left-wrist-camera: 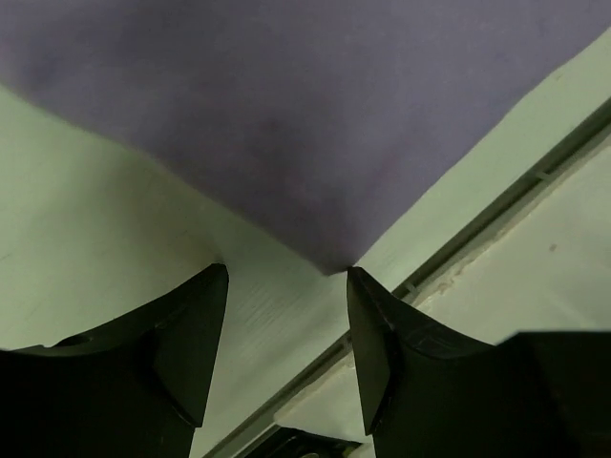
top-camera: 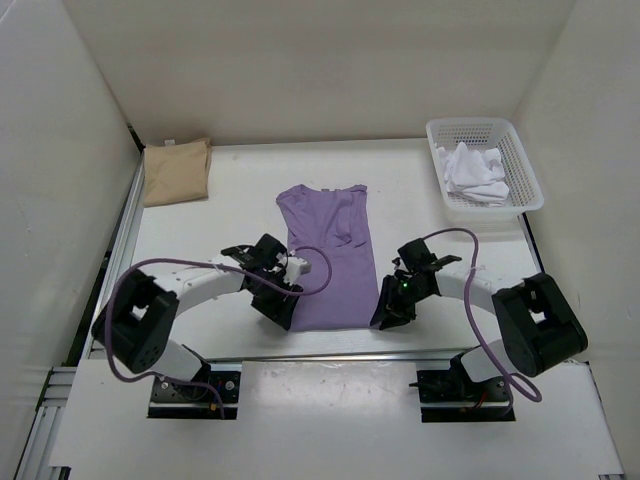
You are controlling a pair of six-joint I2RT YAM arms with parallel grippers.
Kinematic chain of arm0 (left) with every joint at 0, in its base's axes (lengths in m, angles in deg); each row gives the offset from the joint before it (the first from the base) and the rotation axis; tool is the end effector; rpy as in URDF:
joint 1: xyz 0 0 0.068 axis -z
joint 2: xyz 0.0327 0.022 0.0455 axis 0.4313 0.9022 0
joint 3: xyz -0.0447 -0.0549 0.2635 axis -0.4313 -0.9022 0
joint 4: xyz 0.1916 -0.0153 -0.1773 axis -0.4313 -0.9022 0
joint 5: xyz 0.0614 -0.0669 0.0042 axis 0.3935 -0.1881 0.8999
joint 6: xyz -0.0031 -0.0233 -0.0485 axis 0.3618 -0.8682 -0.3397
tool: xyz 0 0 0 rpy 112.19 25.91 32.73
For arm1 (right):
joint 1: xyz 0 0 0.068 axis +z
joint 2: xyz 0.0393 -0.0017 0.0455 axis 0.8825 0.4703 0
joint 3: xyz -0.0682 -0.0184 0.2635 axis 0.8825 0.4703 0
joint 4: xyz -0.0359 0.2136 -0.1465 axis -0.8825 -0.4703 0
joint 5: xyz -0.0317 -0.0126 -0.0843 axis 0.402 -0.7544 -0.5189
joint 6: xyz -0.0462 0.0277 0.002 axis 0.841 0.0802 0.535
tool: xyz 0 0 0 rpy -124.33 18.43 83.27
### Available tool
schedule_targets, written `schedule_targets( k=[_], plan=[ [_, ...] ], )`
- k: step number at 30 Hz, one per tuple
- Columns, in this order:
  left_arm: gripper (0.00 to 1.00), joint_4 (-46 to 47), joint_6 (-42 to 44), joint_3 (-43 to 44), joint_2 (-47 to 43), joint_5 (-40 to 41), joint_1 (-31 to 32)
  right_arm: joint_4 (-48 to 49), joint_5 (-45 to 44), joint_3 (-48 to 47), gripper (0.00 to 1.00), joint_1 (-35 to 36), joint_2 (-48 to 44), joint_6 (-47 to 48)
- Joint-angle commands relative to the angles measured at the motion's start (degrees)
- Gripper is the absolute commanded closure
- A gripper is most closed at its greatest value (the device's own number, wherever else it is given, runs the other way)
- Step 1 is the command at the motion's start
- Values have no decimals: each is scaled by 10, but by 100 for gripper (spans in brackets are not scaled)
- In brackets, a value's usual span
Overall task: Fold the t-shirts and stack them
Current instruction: Grab one side of the 2/3 rectangular tshirt with both arms
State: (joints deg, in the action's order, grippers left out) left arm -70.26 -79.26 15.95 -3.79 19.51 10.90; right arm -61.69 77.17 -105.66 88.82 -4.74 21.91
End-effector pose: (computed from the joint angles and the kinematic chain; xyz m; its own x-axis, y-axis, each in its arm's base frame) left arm 0.1862 -0.1521 0.1646 -0.7821 0.5770 -0.2353 0.6229 0.7130 -0.3220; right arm 0.1920 0.1146 0.1322 -0.9929 0.1171 0.0199 0.1106 0.8511 0.5133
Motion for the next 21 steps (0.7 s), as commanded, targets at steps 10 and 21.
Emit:
schedule_targets(
  k=[10,21],
  plan=[
    [37,61,0,23,78,-113,-8,20,-46,22,69,18,-18,-33],
    [90,66,0,0,47,-112,-13,25,-53,-1,100,18,-25,-45]
  ],
)
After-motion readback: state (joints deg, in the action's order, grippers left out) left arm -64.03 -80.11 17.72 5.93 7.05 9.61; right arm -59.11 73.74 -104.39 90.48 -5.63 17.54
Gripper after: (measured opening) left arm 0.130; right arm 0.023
